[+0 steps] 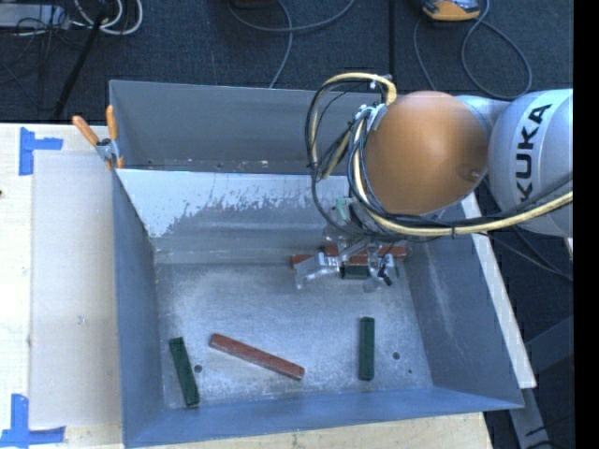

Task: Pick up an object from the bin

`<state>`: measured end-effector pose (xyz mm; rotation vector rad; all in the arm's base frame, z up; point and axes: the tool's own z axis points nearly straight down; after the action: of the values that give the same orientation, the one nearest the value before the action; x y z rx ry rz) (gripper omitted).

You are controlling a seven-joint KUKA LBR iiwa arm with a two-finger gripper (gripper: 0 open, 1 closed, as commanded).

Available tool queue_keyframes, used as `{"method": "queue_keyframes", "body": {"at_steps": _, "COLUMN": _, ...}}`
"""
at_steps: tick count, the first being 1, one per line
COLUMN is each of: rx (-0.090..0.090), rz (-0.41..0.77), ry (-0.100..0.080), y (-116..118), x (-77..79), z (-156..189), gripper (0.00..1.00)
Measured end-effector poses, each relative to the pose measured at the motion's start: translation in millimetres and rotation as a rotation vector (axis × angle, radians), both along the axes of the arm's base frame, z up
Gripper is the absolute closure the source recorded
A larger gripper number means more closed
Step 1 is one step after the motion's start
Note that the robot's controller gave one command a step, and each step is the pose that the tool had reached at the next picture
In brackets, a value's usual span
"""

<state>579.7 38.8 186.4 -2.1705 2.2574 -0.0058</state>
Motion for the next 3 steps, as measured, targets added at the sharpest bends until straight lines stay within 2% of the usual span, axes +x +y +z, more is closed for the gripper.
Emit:
{"method": "queue_keyframes", "body": {"at_steps": 1, "rx": -0.003, "rz": 0.182, "ry": 0.015, "y": -41.4, "x": 0.3, "z": -40.5, "gripper": 0.00}}
{"method": "queue_keyframes", "body": {"at_steps": 2, "rx": -0.004, "rz": 0.528, "ry": 0.008, "y": -45.1, "x": 6.2, "z": -7.7, "gripper": 0.00}}
{"method": "queue_keyframes", "body": {"at_steps": 3, "rx": -0.004, "rz": 0.961, "ry": 0.015, "y": -7.9, "x": -38.9, "z": -118.7, "gripper": 0.00}}
